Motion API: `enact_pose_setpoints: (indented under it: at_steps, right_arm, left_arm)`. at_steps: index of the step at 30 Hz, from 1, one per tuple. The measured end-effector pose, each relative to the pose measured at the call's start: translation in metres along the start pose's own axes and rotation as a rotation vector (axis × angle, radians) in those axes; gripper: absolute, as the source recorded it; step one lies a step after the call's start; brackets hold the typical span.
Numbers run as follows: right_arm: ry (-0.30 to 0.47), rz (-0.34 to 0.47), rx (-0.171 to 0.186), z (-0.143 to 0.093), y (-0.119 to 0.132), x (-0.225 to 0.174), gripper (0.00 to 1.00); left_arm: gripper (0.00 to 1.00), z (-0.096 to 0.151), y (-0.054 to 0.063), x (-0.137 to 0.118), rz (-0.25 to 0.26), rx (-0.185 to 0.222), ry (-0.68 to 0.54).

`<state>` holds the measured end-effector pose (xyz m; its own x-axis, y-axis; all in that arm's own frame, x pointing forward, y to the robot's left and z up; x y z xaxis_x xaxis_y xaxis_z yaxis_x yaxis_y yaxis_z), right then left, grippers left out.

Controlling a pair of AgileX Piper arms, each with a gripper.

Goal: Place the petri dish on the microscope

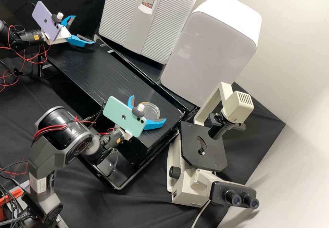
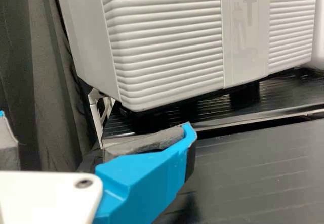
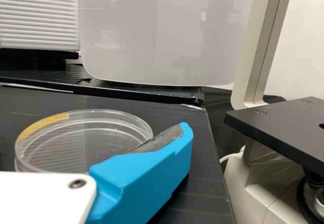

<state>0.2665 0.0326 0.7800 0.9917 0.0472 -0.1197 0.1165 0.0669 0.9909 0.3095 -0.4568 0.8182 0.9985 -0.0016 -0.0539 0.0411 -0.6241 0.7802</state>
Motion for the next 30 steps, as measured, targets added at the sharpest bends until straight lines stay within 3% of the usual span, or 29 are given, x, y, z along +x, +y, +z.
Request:
enact_pose_setpoints:
  at_steps: [30]
  right_arm:
    - [0.012, -0.004, 0.020, 0.0009, 0.0014, -0.0001, 0.00]
  left_arm:
    - [1.00, 0.0000, 0.0000, 0.0000, 0.000, 0.000, 0.000]
